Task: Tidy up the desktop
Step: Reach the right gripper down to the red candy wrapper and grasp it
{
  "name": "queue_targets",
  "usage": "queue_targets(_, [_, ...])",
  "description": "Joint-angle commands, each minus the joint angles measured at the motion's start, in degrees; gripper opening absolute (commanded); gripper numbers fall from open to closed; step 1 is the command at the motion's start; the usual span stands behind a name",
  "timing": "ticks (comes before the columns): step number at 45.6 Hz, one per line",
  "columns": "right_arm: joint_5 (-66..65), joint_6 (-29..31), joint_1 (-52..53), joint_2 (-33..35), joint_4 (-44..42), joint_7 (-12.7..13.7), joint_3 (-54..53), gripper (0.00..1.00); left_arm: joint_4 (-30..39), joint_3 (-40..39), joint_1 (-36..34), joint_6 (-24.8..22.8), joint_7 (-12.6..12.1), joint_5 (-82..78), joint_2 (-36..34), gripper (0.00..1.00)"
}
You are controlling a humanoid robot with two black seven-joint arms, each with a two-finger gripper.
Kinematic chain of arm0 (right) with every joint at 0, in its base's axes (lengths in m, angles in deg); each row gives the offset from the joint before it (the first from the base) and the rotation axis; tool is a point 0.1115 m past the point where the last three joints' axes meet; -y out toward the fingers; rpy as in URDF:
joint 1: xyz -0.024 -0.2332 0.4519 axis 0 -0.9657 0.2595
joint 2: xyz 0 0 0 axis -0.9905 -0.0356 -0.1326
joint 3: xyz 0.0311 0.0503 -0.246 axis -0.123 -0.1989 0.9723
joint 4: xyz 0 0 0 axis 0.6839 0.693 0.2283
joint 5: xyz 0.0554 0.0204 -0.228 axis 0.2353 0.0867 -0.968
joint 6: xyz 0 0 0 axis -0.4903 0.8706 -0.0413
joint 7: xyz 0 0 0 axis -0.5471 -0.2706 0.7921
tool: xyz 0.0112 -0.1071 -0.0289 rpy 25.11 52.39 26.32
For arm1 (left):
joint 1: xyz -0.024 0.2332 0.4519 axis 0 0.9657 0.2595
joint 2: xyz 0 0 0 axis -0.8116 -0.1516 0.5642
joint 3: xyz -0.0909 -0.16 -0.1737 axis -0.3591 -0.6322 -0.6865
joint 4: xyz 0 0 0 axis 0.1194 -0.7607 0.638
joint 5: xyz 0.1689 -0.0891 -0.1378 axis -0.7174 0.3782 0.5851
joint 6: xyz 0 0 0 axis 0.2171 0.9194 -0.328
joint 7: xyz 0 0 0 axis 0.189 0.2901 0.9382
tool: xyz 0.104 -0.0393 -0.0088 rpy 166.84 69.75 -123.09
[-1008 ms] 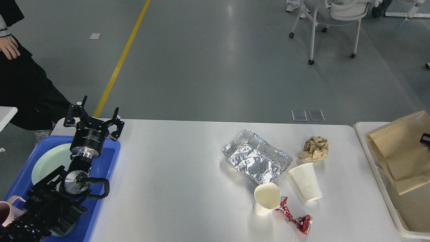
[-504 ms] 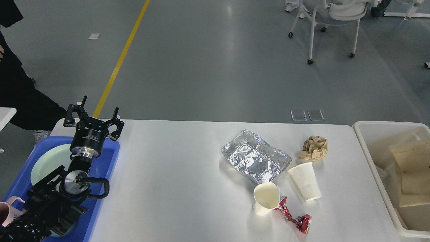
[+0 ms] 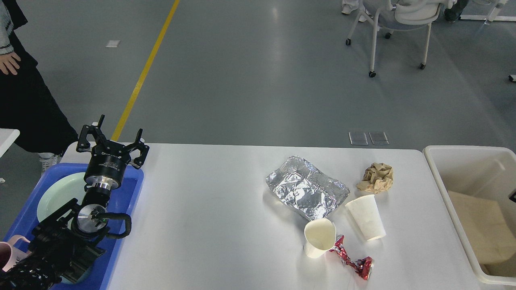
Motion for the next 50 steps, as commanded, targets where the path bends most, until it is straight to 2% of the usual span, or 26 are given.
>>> queue_targets(1, [-0.1,0.7,3.9,-0.1,0.6,0.0,0.0,1.00,0.0,0.0,0.0,0.0,0.0,-0.1,0.0,0.97])
queue_targets(7, [-0.7,3.1,12.2,0.4,3.6,0.0,-0.1,1.00,0.0,0.0,0.0,0.0,0.0,0.0,0.0,0.97])
queue_targets(14, [-1.0,6.4,26.2,2.2,15.1,0.0,0.1,1.00,0.0,0.0,0.0,0.0,0.0,0.0,0.0,0.97])
queue_targets(18, [-3.4,8.9,34.8,4.0,24.4,0.0,0.3,1.00,0.0,0.0,0.0,0.0,0.0,-0.1,0.0,0.97])
queue_targets(23, [-13.7,12.9,45.5,5.8,38.4,0.0,0.2,1.00,0.0,0.0,0.0,0.0,0.0,0.0,0.0,0.97])
queue_targets(24, [-19.1,13.6,50.3,6.7,45.7,0.0,0.1,1.00,0.0,0.0,0.0,0.0,0.0,-0.1,0.0,0.97])
queue_targets(29, [-27.7,14.3,58.4,8.6,61.4,0.0,0.1,1.00,0.0,0.0,0.0,0.0,0.0,-0.1,0.0,0.97])
queue_targets(33, [-29.5,15.4,62.6,9.2,71.5,0.0,0.1,1.00,0.0,0.0,0.0,0.0,0.0,0.0,0.0,0.97])
queue_targets(41, [-29.4,16.5,66.7,12.5,86.4,0.0,0.2,1.00,0.0,0.0,0.0,0.0,0.0,0.0,0.0,0.97])
queue_targets(44, [-29.3,16.7,67.1,13.2,88.5,0.0,0.1,1.00,0.0,0.0,0.0,0.0,0.0,0.0,0.0,0.97])
queue_targets(50, [-29.3,16.1,64.3,13.3,87.2,0.0,0.2,1.00,0.0,0.0,0.0,0.0,0.0,0.0,0.0,0.97])
